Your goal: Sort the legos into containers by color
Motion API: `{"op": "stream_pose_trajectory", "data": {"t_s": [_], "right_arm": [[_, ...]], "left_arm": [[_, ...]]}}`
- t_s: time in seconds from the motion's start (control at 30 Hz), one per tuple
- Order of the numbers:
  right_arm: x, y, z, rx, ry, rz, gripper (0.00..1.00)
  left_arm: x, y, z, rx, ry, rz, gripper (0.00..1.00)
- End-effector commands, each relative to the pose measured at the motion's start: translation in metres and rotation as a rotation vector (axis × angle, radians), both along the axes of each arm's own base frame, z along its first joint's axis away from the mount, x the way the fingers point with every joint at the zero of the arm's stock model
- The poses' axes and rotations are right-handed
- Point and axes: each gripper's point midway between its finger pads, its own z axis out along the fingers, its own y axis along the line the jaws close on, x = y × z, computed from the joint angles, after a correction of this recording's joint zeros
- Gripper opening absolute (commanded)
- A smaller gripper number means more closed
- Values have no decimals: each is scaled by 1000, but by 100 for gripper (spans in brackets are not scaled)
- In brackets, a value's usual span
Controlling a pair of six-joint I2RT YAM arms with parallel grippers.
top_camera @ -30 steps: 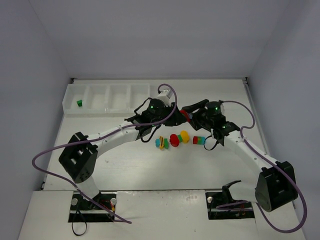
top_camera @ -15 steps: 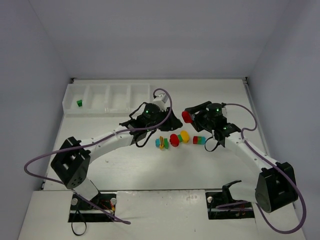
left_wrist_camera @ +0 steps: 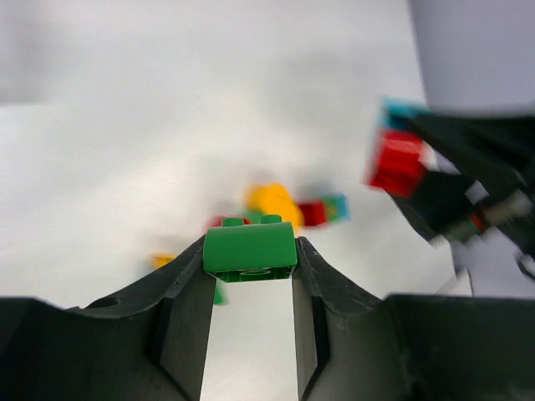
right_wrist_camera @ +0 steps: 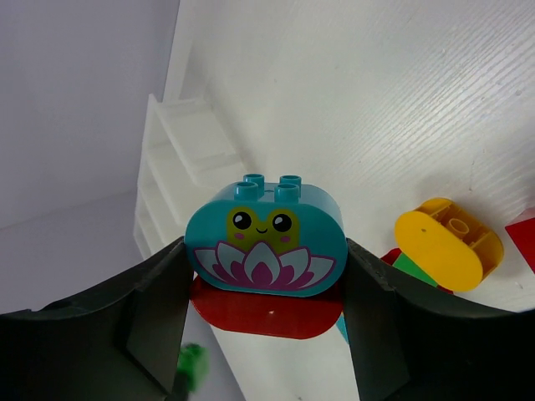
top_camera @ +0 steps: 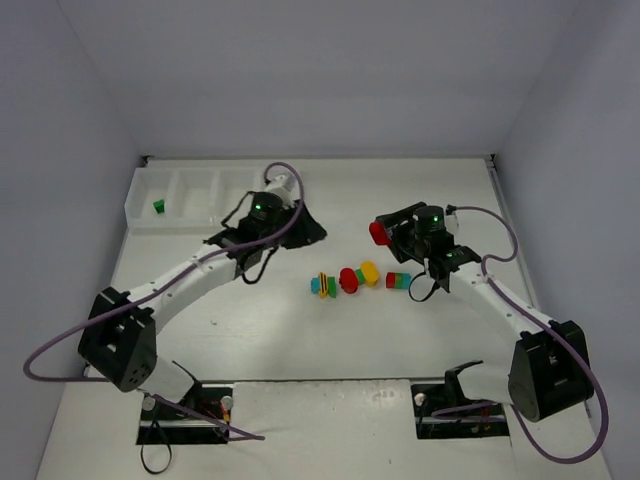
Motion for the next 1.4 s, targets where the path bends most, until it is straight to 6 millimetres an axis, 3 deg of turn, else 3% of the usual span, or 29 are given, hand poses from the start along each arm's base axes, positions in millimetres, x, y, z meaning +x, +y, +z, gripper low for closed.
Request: {"op": "stream_pose_trajectory", "data": {"t_s": [0.0,0.07,0.17,0.23,0.27,0.3,0.33,0.37,0.4,0.43,0.47,0.5,0.53,0.57,0.6,0.63,0.7,0.83,0.93,1.17,1.37], "right_arm": [[17,-1,24,-34,-95,10,0],[20,0,23,-79,-102,42,0],[21,4,16,-106,-89,93,0],[22,7,15,-129,-94,128,0],[24,8,18,-137,-104,136,0],[25,8,17,-151,-106,149,0],[26,9,18,-163,-113,159,0],[27,9,19,-186,-122,174,0],[29,9,20,-197,-126,181,0],[30,9,21,-205,-132,187,0],[30,8,21,-218,-136,194,0],[31,9,21,-224,-138,201,0],[31,8,22,-230,-143,203,0],[31,8,22,-233,-143,213,0],[31,8,21,-240,-145,221,0],[31,9,21,-240,-148,228,0],[31,7,20,-246,-147,235,0],[26,9,7,-241,-118,263,0],[23,9,-1,-236,-100,274,0],[23,6,1,-251,-111,275,0],[24,8,6,-236,-119,274,0]], "left_arm": [[43,88,24,68,-30,214,0],[62,130,32,129,-53,327,0],[88,221,29,318,-34,524,0],[100,257,22,398,-5,607,0],[106,279,30,445,-9,662,0],[111,311,29,470,14,731,0],[119,328,16,499,53,763,0],[125,348,27,516,50,817,0],[130,366,26,535,60,852,0],[136,391,12,560,102,895,0],[139,403,11,574,115,921,0],[148,415,22,580,95,949,0],[154,431,7,597,137,969,1],[155,438,2,605,160,979,3],[163,445,11,596,145,991,4],[169,451,-4,603,179,988,5],[177,464,-2,600,172,1005,8],[196,477,-26,630,202,992,24],[204,486,-38,626,225,994,30],[216,482,-39,581,190,969,55],[210,471,-26,523,188,964,59]]}}
